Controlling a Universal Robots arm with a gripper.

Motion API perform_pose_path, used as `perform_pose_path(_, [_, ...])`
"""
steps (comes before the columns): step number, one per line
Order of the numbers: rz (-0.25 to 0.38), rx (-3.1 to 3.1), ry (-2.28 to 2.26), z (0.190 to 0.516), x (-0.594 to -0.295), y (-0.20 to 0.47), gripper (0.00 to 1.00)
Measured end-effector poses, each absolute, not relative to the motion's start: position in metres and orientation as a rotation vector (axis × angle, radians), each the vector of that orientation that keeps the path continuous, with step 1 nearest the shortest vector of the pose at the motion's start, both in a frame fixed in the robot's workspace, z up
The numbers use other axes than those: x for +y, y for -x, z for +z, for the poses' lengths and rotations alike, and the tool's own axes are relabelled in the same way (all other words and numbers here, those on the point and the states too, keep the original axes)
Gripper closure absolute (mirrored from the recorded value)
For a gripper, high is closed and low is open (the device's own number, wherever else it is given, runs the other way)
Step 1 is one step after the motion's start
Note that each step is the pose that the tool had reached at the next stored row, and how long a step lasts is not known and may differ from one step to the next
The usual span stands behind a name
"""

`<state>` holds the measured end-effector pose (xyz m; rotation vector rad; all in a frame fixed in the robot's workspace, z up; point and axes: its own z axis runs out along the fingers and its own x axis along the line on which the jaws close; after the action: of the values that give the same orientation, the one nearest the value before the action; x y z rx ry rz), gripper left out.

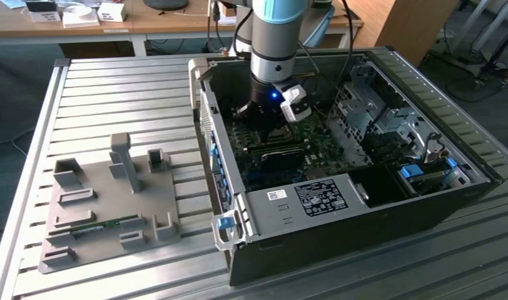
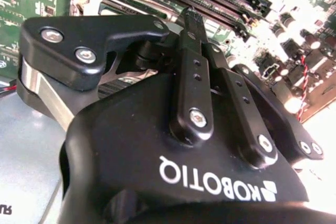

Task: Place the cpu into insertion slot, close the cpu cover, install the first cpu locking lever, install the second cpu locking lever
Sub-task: 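Install the second cpu locking lever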

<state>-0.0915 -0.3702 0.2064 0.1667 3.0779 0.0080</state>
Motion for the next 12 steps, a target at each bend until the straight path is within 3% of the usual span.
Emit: perform_pose_path(12, [0.010, 3.078, -0.167, 0.2021, -0.3702, 0.0942, 0.89])
